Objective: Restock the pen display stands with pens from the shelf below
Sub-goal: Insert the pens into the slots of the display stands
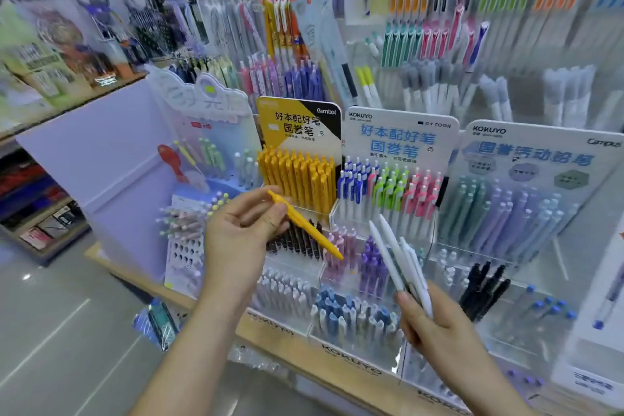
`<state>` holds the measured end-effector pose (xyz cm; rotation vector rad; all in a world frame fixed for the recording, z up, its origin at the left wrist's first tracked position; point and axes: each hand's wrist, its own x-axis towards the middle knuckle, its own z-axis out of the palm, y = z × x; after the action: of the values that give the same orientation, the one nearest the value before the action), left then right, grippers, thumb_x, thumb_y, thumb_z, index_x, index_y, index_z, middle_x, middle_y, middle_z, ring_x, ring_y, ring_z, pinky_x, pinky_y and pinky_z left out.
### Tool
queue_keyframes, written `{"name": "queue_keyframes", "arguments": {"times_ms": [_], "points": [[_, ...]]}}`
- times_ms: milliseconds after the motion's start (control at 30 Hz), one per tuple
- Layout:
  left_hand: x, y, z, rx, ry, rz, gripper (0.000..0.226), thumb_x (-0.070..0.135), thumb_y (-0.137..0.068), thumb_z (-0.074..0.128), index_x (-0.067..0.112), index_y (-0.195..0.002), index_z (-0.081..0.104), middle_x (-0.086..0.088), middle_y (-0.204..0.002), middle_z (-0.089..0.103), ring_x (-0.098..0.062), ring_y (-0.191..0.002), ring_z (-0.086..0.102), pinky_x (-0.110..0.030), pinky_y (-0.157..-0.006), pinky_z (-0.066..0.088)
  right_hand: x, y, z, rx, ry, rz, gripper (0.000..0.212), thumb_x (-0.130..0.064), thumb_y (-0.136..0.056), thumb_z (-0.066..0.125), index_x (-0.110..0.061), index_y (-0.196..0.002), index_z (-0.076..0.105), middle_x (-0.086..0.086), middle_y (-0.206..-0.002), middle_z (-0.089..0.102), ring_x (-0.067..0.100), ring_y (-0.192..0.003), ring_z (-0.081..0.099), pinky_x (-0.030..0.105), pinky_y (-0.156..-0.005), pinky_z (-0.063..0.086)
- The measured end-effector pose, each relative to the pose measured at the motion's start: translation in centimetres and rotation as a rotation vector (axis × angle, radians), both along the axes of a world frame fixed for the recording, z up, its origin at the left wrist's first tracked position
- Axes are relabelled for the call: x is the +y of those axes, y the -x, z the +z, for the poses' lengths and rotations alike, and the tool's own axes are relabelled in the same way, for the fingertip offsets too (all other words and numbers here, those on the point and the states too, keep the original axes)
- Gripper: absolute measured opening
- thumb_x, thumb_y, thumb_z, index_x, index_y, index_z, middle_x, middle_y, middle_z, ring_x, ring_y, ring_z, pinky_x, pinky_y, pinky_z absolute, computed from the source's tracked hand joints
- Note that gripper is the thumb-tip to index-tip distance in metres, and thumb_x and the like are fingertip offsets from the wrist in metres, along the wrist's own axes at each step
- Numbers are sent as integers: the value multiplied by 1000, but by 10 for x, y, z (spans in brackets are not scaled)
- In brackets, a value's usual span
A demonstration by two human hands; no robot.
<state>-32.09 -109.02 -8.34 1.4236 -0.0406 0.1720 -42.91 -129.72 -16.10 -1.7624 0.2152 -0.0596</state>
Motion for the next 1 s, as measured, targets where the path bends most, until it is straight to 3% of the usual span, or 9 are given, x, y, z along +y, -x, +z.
{"name": "queue_keyframes", "arguments": {"times_ms": [200, 400, 533, 700, 867, 1000], "points": [[21, -89, 3, -154, -149, 13, 24, 0, -79, 73, 23, -87, 74, 6, -81, 74, -14, -79, 68, -30, -78, 57, 30, -35, 2, 28, 26, -148, 24, -25, -98, 52, -15, -77, 49, -3, -51, 43, 11, -45, 36, 26, -48, 32], [17, -146, -20, -155, -326, -164, 27, 5, -77, 76, 16, -102, 73, 5, -93, 72, 2, -80, 67, -16, -84, 53, 66, -66, 3, 45, -15, -263, 28, -21, -100, 51, -8, -75, 45, -2, -48, 41, 9, -40, 32, 20, -43, 29], [16, -161, -29, -148, -383, -268, 27, 8, -78, 77, 13, -104, 73, 7, -95, 72, 1, -85, 68, -12, -82, 51, 86, -72, 4, 47, -53, -329, 27, -19, -100, 50, -5, -78, 47, -3, -47, 42, 6, -38, 33, 16, -40, 29], [15, -171, -26, -209, -464, -365, 28, 14, -79, 77, 24, -104, 71, 26, -85, 65, 13, -80, 63, -8, -79, 49, 97, -74, 8, 50, -90, -389, 26, -21, -99, 49, -6, -78, 47, -1, -49, 42, 7, -39, 32, 17, -41, 28], [15, -176, -35, -317, -577, -431, 29, 14, -80, 76, 21, -108, 72, 19, -90, 67, 6, -88, 64, -12, -82, 50, 102, -74, 11, 64, -111, -429, 26, -23, -98, 50, -3, -82, 51, 4, -54, 46, 8, -40, 34, 16, -40, 29], [11, -177, -43, -376, -627, -450, 29, 15, -82, 74, 23, -109, 70, 14, -91, 68, 5, -87, 63, -11, -82, 51, 105, -78, 12, 91, -143, -430, 26, -24, -98, 51, -3, -85, 58, -9, -47, 42, 8, -39, 32, 17, -39, 28]]}}
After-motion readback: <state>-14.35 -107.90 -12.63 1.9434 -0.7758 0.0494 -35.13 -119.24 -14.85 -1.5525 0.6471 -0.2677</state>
